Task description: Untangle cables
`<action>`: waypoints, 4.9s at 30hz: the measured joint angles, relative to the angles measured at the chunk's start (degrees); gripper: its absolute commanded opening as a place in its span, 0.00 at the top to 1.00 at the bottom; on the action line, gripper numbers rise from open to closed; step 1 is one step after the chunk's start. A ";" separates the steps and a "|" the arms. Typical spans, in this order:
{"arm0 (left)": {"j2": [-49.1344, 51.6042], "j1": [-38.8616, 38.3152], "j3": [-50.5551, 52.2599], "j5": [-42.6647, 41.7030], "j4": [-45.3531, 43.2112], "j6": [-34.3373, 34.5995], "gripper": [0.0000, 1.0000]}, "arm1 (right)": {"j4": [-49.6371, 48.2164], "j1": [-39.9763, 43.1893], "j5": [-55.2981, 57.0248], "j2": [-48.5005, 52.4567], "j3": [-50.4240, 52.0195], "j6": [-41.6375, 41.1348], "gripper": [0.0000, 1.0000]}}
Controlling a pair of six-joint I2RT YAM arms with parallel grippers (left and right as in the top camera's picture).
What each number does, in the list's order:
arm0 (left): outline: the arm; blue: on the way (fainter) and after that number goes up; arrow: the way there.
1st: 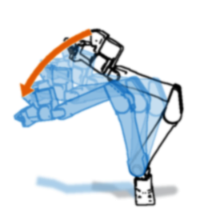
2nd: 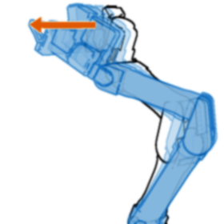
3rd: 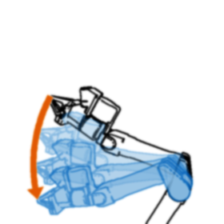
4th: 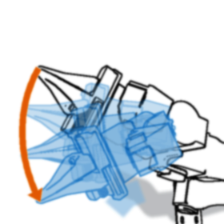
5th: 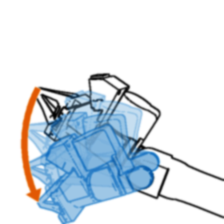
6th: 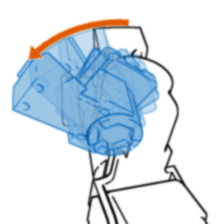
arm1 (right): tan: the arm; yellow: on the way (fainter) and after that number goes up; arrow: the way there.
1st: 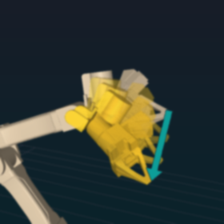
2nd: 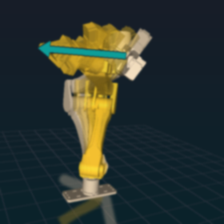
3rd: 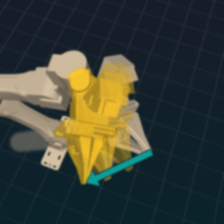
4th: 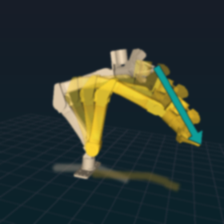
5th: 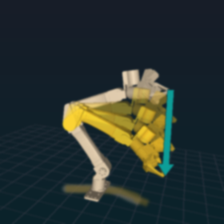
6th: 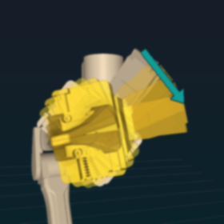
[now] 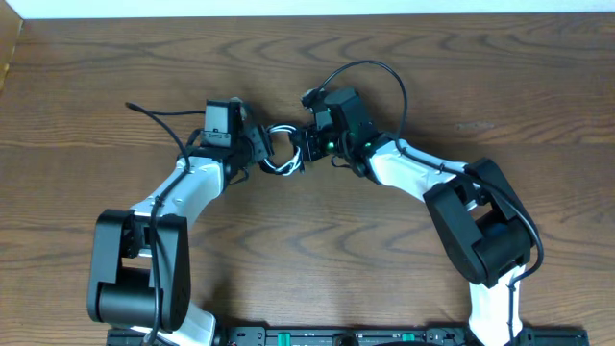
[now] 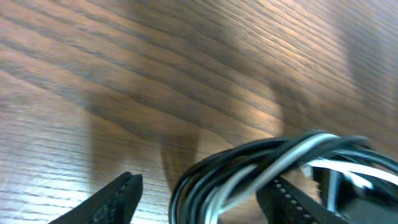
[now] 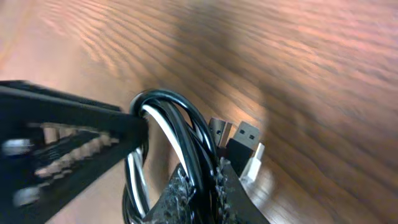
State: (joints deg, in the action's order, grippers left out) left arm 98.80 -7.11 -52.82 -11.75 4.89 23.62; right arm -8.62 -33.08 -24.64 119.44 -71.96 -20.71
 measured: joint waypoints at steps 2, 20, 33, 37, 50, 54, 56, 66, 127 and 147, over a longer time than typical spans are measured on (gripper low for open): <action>0.00 0.42 0.00 -0.02 0.02 -0.52 0.33 | -1.55 0.46 -2.27 0.00 0.00 0.35 0.99; -0.02 0.63 0.02 -0.90 0.24 -3.08 0.93 | -3.56 1.22 -9.03 0.00 0.00 0.98 0.46; -0.46 0.76 0.02 -7.58 -0.57 -11.91 0.93 | -2.23 12.44 -21.00 -0.02 0.00 -5.35 0.58; -0.55 0.74 0.02 -10.08 -0.46 -13.27 0.92 | 4.17 12.92 -21.40 -0.02 0.00 -6.14 0.66; -0.63 0.74 0.02 -13.66 -0.48 -13.84 0.93 | 9.68 4.28 -11.23 -0.02 0.00 -6.78 0.96; -0.66 0.74 0.02 -13.68 -0.48 -14.05 0.93 | 11.28 0.83 -3.48 -0.02 0.00 -6.73 0.99; -0.66 0.74 0.02 -13.68 -0.48 -14.08 0.93 | 12.02 -0.74 1.42 -0.02 0.00 -6.71 0.99; -0.66 0.68 0.02 -14.62 -0.20 -14.47 0.93 | 17.03 -2.23 13.03 -0.35 -1.62 -5.25 0.99; -0.68 0.70 0.02 -14.93 0.02 -14.47 0.92 | 25.49 -8.41 31.10 0.35 -8.09 -3.02 0.83; -0.68 0.70 0.02 -14.93 0.09 -14.47 0.92 | 34.97 -3.87 31.10 -3.72 -7.89 0.13 0.89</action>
State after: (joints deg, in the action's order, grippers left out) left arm 98.13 -6.42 -52.80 -26.68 4.97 9.15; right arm 26.35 -36.95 6.46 115.72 -79.85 -20.58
